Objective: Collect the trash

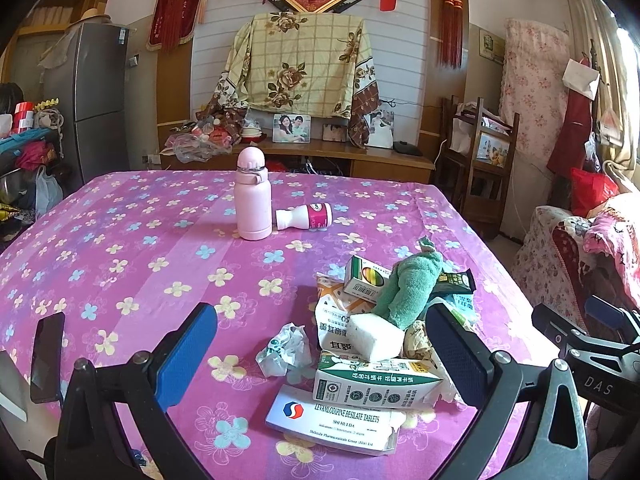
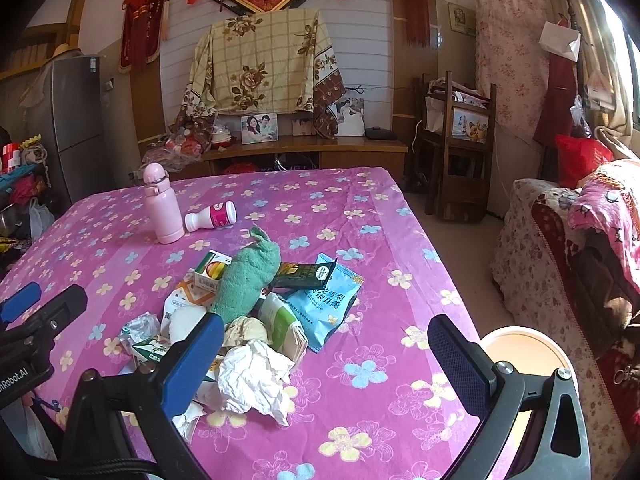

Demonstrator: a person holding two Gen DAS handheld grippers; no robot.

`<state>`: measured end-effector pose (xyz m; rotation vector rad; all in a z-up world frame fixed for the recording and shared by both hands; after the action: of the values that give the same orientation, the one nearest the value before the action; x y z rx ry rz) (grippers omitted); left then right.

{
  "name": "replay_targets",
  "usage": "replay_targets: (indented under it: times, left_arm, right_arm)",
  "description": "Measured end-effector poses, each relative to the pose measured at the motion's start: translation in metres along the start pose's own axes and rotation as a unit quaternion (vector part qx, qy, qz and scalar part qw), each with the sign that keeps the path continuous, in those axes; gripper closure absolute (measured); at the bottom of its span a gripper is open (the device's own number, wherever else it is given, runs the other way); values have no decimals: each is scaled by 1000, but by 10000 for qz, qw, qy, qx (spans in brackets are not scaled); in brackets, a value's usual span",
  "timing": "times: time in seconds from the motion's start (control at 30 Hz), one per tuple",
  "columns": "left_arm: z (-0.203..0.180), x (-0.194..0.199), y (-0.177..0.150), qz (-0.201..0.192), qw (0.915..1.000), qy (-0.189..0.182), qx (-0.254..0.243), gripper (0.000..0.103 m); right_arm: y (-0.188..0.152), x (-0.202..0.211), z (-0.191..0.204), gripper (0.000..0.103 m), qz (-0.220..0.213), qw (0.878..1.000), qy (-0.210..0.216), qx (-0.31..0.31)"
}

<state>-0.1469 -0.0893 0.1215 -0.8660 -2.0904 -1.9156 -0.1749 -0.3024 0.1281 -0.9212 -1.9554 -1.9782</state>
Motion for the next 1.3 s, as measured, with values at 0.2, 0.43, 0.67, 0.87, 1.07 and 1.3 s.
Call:
replay_targets:
  times: [0.2, 0.43, 0.67, 0.87, 1.07, 1.3]
  left_arm:
    - [2, -2, -2, 15, 10000, 11, 31, 0]
    - [3, -3, -2, 21, 10000, 18, 34, 0]
    - [5, -5, -7, 94, 9999, 34, 24, 0]
    - [14, -10, -11, 270, 9996, -9, -27, 0]
    - [29, -17, -14, 455, 9989, 15, -58, 0]
    - [45, -24, -13, 563, 9983, -13, 116, 0]
  right_arm:
    - [-1, -1, 2, 0, 22, 10000, -5, 35]
    - [-3, -4, 3, 0, 84, 9999, -10, 89]
    - [-6, -10, 4, 0, 196, 9996, -17, 179]
    - [-12, -26, 2, 0, 584, 9977, 84, 331]
    - [-23, -53, -1, 0, 1442, 9884, 443, 176]
    - [-41, -67, 21, 0, 1591, 9808, 1114, 195]
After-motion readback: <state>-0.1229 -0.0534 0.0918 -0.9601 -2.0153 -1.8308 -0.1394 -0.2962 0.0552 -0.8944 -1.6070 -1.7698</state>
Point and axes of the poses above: each gripper's, at about its wrist camera, not at the fingertips, and x roughly against the way its jaws point, z to its left, y to its top, the point moved 3 cm from there along -x, roughly the way its jaws point, and after that the axes turned 8 degrees about -y, right-handed, at the moved point
